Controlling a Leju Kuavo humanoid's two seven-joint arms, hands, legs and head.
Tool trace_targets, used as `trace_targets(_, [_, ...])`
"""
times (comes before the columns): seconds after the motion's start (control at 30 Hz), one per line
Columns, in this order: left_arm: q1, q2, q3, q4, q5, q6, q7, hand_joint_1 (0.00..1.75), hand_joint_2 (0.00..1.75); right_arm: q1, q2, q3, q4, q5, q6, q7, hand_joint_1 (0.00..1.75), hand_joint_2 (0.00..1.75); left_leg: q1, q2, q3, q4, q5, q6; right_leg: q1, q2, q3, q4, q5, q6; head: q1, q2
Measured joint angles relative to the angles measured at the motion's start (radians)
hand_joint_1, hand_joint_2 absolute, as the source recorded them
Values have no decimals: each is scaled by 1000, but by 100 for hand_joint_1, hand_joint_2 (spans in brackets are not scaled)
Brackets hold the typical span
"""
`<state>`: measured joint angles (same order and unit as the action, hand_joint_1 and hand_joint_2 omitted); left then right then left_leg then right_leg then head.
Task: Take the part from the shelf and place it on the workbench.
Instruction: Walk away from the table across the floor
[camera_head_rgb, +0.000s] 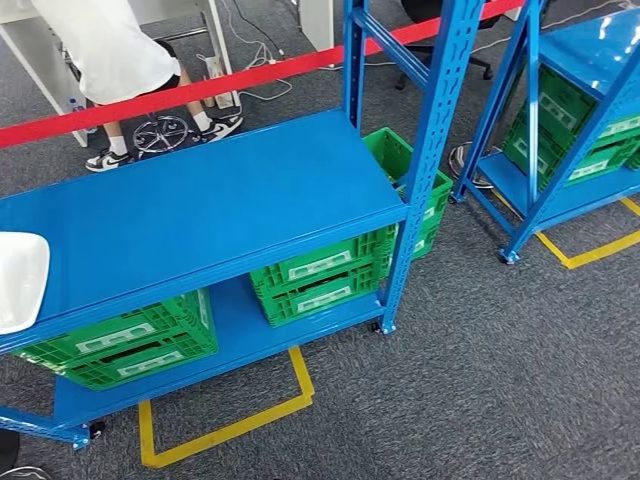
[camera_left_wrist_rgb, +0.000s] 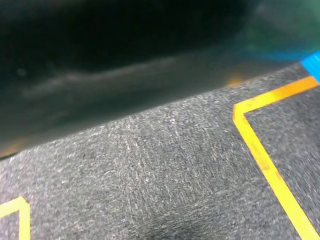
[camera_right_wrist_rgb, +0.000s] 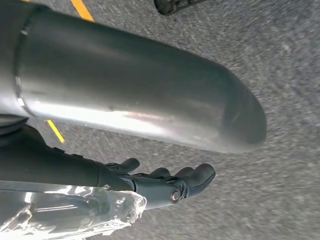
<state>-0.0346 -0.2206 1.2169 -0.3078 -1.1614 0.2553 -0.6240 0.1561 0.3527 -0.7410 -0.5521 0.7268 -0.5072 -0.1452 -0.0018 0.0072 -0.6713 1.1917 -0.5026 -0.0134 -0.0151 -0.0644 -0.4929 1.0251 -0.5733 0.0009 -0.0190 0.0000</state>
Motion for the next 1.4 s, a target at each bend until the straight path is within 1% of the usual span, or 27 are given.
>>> trace_targets(0.03, [-1, 0, 2, -1, 0, 0, 0, 0, 0, 0, 0, 3, -2, -1, 0, 0, 0, 0, -6, 21, 30, -58, 25, 7, 2, -12, 6, 0, -7, 2, 0, 0])
trace_targets(0.07, [-3, 0, 3, -2, -1, 0, 0, 0, 0, 1, 0, 5, -3, -1, 1, 0, 0, 0, -12, 41, 56, -107, 37, 15, 4, -21, 9, -1, -13, 5, 0, 0])
trace_targets(0.1, [-5, 0, 5, -3, -2, 1, 0, 0, 0, 0, 0, 7, -4, -1, 1, 1, 0, 0, -18, 56, 70, -134, 35, 21, 6, -32, 11, -2, -18, 8, 1, 0])
trace_targets(0.13, [-6, 0, 6, -4, -2, 1, 0, 0, 0, 0, 1, 10, -5, -2, 2, 2, 0, 0, -23, 58, 74, -142, 26, 24, 8, -43, 14, -4, -21, 12, 2, 0])
trace_targets(0.17, [-5, 0, 8, -5, -3, 2, 1, 0, 0, -1, 1, 13, -6, -2, 2, 3, 0, 0, -23, 49, 77, -151, 23, 28, 8, -53, 21, -7, -24, 16, 2, 0])
trace_targets(0.2, [-2, -1, 9, -6, -4, 2, 1, 0, 0, -2, 0, 17, -9, -4, 3, 5, 0, 0, -22, 39, 81, -157, 25, 30, 8, -51, 27, -7, -28, 20, 3, 0])
trace_targets(0.27, [0, -2, 13, -8, -7, 3, 2, 0, 0, -1, -1, 24, -14, -8, 5, 6, 0, 0, -15, 20, 93, -172, 28, 38, 6, -8, 19, 32, -57, 27, 5, 0])
trace_targets(0.3, [-2, -4, 14, -9, -8, 3, 2, 0, 0, 2, -1, 26, -16, -15, 9, 6, 0, 0, -11, 11, 98, -176, 28, 42, 4, 24, -9, 85, -83, 29, 8, 0])
trace_targets(0.33, [-4, -5, 15, -10, -8, 2, 2, 0, 44, 4, -1, 27, -18, -24, 15, 4, 0, 0, -10, 2, 99, -177, 26, 46, 3, 46, -46, 151, -110, 31, 10, 0])
trace_targets(0.37, [-6, -7, 15, -11, -8, 1, 2, 0, 87, 5, -2, 28, -19, -35, 23, 1, 0, 0, -9, -7, 101, -176, 24, 48, 2, 56, -86, 213, -130, 33, 12, 0])
trace_targets(0.4, [-6, -9, 16, -12, -9, 0, 2, 0, 131, 7, -2, 28, -20, -48, 34, -2, 0, 0, -9, -15, 103, -176, 21, 49, 2, 60, -120, 256, -134, 35, 12, 0])
trace_targets(0.43, [-5, -10, 18, -12, -8, -1, 3, 0, 175, 8, -2, 28, -22, -59, 45, -5, 0, 0, -9, -21, 107, -176, 18, 47, 2, 61, -137, 263, -117, 37, 12, 0])
trace_targets(0.47, [-3, -12, 20, -12, -8, -2, 4, 0, 175, 9, -2, 28, -24, -69, 56, -9, 0, 0, -7, -27, 113, -176, 15, 44, 1, 61, -135, 233, -81, 39, 12, 0])
trace_targets(0.5, [-2, -13, 23, -13, -8, -3, 6, 0, 175, 9, -2, 27, -27, -79, 67, -12, 0, 0, -6, -31, 120, -175, 10, 40, -1, 62, -118, 173, -32, 41, 12, 0])
trace_targets(0.57, [-3, -15, 29, -15, -7, -4, 12, 0, 175, 10, -2, 27, -34, -92, 83, -20, 0, 0, -7, -38, 130, -169, -2, 28, -3, 69, -76, 62, 28, 42, 14, 0])
trace_targets(0.6, [-3, -16, 32, -16, -6, -5, 14, 0, 175, 10, -1, 27, -37, -96, 90, -23, 0, 0, -8, -40, 131, -166, -6, 24, -4, 73, -63, 31, 39, 39, 14, 0])
trace_targets(0.63, [-4, -16, 35, -18, -5, -6, 16, 0, 175, 11, -1, 27, -40, -99, 96, -25, 0, 0, -10, -41, 130, -164, -7, 25, -4, 76, -58, 23, 36, 35, 14, 0])
trace_targets(0.67, [-4, -17, 38, -19, -4, -8, 16, 0, 175, 12, -1, 27, -42, -100, 103, -27, 0, 0, -11, -42, 129, -162, -8, 31, -4, 77, -55, 18, 38, 31, 14, 0])
trace_targets(0.73, [-4, -18, 43, -22, -1, -11, 17, 0, 175, 16, 0, 25, -49, -101, 117, -30, 0, 0, -11, -42, 130, -165, -5, 43, -3, 77, -54, 17, 39, 29, 12, 0])
trace_targets(0.77, [-3, -18, 45, -24, 0, -13, 17, 0, 175, 17, 0, 24, -52, -101, 125, -33, 0, 0, -11, -42, 131, -167, -5, 45, -3, 77, -54, 17, 38, 29, 13, 0])
trace_targets(0.9, [-3, -22, 56, -32, -4, -19, 21, 0, 175, 17, 0, 12, -68, -93, 159, -50, 0, 175, -11, -42, 135, -174, -5, 44, 0, 77, -52, 17, 33, 21, 13, 0])
trace_targets(1.0, [2, -21, 38, -37, -2, -21, 43, 0, 175, 19, -3, 15, -76, -81, 184, -61, 0, 175, -9, -42, 137, -175, -6, 38, 3, 77, -50, 18, 31, 17, 13, 0])
trace_targets(1.13, [15, -12, -32, -42, 62, -34, 82, 0, 175, 18, -15, 42, -77, -111, 210, -55, 0, 175, -7, -42, 138, -178, -7, 12, 4, 76, -49, 18, 29, 14, 13, 0])
trace_targets(1.23, [23, -2, -92, -46, 126, -46, 114, 0, 175, 19, -29, 72, -77, -146, 228, -44, 0, 175, -7, -42, 137, -178, -7, 10, 4, 76, -48, 17, 29, 14, 14, 0])
trace_targets(1.27, [27, 2, -114, -47, 147, -50, 125, 0, 131, 19, -34, 84, -77, -158, 234, -40, 0, 175, -7, -42, 138, -178, -8, 9, 3, 76, -48, 17, 29, 14, 14, 0])
trace_targets(1.37, [36, 13, -175, -49, 207, -62, 154, 0, 0, 19, -49, 116, -76, -191, 250, -29, 0, 44, -7, -42, 138, -178, -8, 9, 3, 76, -46, 13, 31, 14, 14, 0])
trace_targets(1.4, [39, 17, -196, -50, 227, -66, 163, 0, 0, 19, -54, 127, -75, -202, 255, -25, 0, 0, -7, -42, 138, -178, -8, 9, 3, 76, -45, 12, 31, 15, 14, 0])
